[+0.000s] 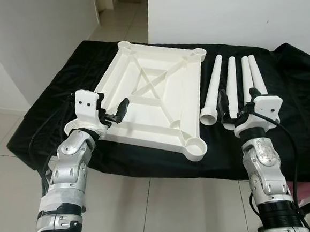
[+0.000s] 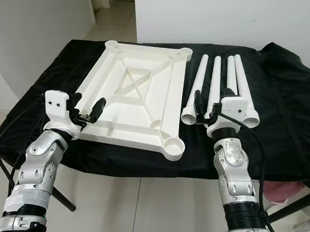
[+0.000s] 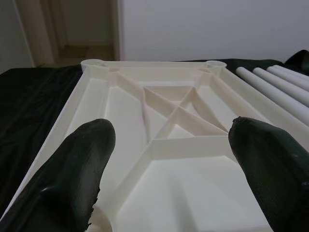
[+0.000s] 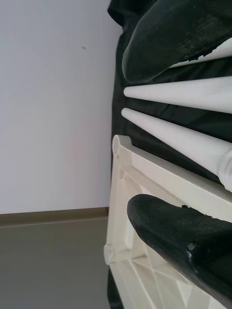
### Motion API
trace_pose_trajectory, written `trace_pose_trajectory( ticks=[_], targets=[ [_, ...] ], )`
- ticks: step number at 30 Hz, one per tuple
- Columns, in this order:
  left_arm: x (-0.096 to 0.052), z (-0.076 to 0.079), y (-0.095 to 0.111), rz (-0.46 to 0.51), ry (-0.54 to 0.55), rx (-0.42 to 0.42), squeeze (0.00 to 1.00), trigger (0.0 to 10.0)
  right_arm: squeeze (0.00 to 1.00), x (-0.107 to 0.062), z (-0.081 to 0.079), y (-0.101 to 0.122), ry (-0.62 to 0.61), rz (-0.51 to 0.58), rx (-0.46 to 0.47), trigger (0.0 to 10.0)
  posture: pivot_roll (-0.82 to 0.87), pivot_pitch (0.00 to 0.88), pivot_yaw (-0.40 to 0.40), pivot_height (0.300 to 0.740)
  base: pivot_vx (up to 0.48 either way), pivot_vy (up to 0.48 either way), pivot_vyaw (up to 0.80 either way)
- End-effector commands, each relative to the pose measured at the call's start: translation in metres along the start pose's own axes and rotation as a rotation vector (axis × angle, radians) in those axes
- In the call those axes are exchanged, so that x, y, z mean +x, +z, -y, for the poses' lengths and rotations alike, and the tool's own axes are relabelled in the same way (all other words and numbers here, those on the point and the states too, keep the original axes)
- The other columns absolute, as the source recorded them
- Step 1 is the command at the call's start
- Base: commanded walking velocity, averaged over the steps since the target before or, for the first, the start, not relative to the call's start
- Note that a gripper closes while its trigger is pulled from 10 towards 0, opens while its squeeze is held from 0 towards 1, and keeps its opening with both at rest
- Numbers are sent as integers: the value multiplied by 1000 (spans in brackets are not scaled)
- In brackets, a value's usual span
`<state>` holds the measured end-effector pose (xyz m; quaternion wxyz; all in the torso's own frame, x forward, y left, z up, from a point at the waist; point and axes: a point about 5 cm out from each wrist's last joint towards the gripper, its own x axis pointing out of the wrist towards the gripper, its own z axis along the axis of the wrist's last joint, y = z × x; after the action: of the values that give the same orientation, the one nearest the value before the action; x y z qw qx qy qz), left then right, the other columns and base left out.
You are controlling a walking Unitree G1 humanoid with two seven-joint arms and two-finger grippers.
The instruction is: Building children table
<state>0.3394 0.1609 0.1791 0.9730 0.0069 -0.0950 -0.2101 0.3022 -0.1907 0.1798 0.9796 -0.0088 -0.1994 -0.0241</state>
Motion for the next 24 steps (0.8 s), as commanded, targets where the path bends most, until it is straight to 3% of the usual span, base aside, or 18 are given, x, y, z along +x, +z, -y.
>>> trace_pose_trajectory(
  ticks=[1,10,14,24],
  targets=[
    [1,-5,1,1,132,6,0,10000,0,0,5,-2,-10,-4,-12,10000,14,29,-18,740,292,0,0],
    [-2,-5,3,14,143,9,0,10000,0,5,0,-4,21,-2,-18,10000,25,14,-34,740,293,0,0],
    [-4,-2,1,32,141,-31,0,10000,0,5,-1,-5,29,-4,-16,10000,26,8,-38,740,0,0,0],
    [-4,2,-5,-7,123,-31,0,10000,0,3,0,-7,20,-8,-15,10000,14,10,-24,740,0,0,0]
  ],
)
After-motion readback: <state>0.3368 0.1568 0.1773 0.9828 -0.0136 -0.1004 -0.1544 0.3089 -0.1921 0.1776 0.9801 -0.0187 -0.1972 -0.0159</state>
